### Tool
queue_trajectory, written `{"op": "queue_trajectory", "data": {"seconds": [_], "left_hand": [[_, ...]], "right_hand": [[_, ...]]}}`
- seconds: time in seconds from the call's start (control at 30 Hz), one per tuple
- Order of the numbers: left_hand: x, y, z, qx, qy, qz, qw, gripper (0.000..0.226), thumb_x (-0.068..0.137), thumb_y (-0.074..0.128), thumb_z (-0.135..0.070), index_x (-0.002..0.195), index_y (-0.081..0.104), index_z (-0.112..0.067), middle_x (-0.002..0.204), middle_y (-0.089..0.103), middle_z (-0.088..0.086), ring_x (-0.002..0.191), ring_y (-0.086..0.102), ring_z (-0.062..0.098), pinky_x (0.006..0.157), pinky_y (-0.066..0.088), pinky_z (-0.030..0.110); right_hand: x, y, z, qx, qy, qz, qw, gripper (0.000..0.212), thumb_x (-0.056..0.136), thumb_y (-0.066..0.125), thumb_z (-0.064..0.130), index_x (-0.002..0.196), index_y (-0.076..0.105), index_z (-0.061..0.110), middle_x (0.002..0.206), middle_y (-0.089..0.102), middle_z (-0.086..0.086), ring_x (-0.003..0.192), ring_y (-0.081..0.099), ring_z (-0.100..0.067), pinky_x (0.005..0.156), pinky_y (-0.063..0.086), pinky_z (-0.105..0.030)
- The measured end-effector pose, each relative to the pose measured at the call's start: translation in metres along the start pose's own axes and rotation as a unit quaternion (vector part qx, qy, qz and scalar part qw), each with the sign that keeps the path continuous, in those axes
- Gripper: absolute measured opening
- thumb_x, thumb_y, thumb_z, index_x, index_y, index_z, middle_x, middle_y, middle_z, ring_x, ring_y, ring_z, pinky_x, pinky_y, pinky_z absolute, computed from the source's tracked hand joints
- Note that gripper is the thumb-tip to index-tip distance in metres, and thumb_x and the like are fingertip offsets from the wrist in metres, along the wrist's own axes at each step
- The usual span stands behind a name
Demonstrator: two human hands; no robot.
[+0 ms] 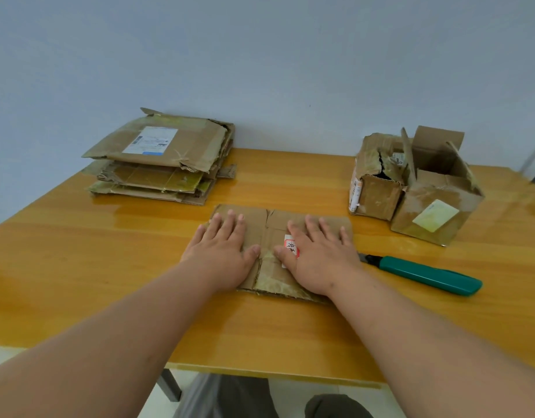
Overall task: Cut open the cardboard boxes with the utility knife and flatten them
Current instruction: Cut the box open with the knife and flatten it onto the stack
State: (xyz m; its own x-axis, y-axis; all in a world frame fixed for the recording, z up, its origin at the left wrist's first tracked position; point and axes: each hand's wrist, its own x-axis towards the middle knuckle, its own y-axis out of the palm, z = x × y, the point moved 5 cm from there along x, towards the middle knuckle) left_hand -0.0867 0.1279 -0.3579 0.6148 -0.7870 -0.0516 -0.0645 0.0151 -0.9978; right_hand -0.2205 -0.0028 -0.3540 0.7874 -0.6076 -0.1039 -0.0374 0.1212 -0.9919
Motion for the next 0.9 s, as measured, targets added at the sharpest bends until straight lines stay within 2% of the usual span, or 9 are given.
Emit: {"op": "queue_trajectory", "data": {"seconds": [0.13,0.23,0.33,0.5,0.6,0.7,0.9], "left_hand": [[-0.003,0.001,0.001,-0.006,-0.002,0.028,1.0,0.074,0.093,0.005,-0.067,0.151,-0.017,-0.026,0.159,-0.022,-0.004,0.146,-0.019,0.017,0.116,-0.009,0.038],[-0.003,0.0,0.0,-0.007,-0.004,0.041,0.999,0.073,0.094,0.006,-0.065,0.151,-0.017,-0.026,0.159,-0.023,-0.003,0.146,-0.019,0.017,0.116,-0.01,0.039],[-0.004,-0.001,-0.003,-0.005,-0.016,0.041,0.999,0.071,0.096,0.007,-0.062,0.151,-0.017,-0.024,0.159,-0.023,-0.003,0.146,-0.019,0.017,0.116,-0.01,0.04],[-0.019,0.002,-0.012,-0.017,0.004,0.013,1.0,0.065,0.099,0.008,-0.054,0.153,-0.013,-0.022,0.16,-0.02,-0.004,0.146,-0.02,0.015,0.113,-0.014,0.035],[-0.035,0.003,-0.013,-0.019,0.043,0.008,0.999,0.078,0.087,-0.003,-0.069,0.152,-0.013,-0.027,0.158,-0.022,-0.01,0.143,-0.023,0.009,0.111,-0.018,0.034],[-0.045,0.003,-0.014,-0.003,0.046,0.012,0.999,0.091,0.074,-0.01,-0.078,0.152,-0.013,-0.03,0.157,-0.022,-0.014,0.143,-0.023,0.007,0.112,-0.017,0.037],[-0.038,-0.007,-0.015,0.051,0.049,0.034,0.997,0.071,0.091,0.007,-0.069,0.152,-0.007,-0.035,0.16,-0.015,-0.013,0.147,-0.016,0.013,0.115,-0.012,0.046]], "right_hand": [[-0.008,-0.001,0.002,0.009,-0.019,-0.016,1.0,0.078,0.089,0.008,0.077,0.156,0.0,0.038,0.165,-0.01,0.001,0.151,-0.011,-0.021,0.118,-0.01,-0.048],[-0.013,-0.007,-0.005,0.042,-0.06,0.015,0.997,0.074,0.094,0.018,0.07,0.157,0.004,0.033,0.166,-0.007,-0.001,0.152,-0.008,-0.02,0.119,-0.007,-0.042],[-0.022,-0.002,-0.012,0.007,-0.076,0.048,0.996,0.078,0.09,0.011,0.075,0.156,-0.004,0.035,0.164,-0.014,0.004,0.151,-0.014,-0.015,0.119,-0.01,-0.041],[-0.029,0.003,-0.01,-0.011,-0.065,0.029,0.997,0.081,0.087,0.005,0.078,0.155,-0.008,0.035,0.164,-0.017,0.006,0.15,-0.016,-0.015,0.121,-0.01,-0.043],[-0.029,0.002,-0.01,-0.015,-0.059,0.019,0.998,0.081,0.088,0.006,0.077,0.156,-0.006,0.035,0.164,-0.015,0.005,0.151,-0.014,-0.016,0.121,-0.009,-0.045],[-0.032,0.003,-0.008,-0.018,-0.05,0.014,0.999,0.081,0.088,0.007,0.078,0.156,-0.005,0.035,0.165,-0.013,0.004,0.151,-0.012,-0.017,0.121,-0.008,-0.045],[-0.045,0.002,-0.003,0.007,0.006,0.025,1.0,0.084,0.086,0.012,0.081,0.156,0.001,0.036,0.166,-0.006,0.003,0.152,-0.004,-0.021,0.119,-0.002,-0.048]]}}
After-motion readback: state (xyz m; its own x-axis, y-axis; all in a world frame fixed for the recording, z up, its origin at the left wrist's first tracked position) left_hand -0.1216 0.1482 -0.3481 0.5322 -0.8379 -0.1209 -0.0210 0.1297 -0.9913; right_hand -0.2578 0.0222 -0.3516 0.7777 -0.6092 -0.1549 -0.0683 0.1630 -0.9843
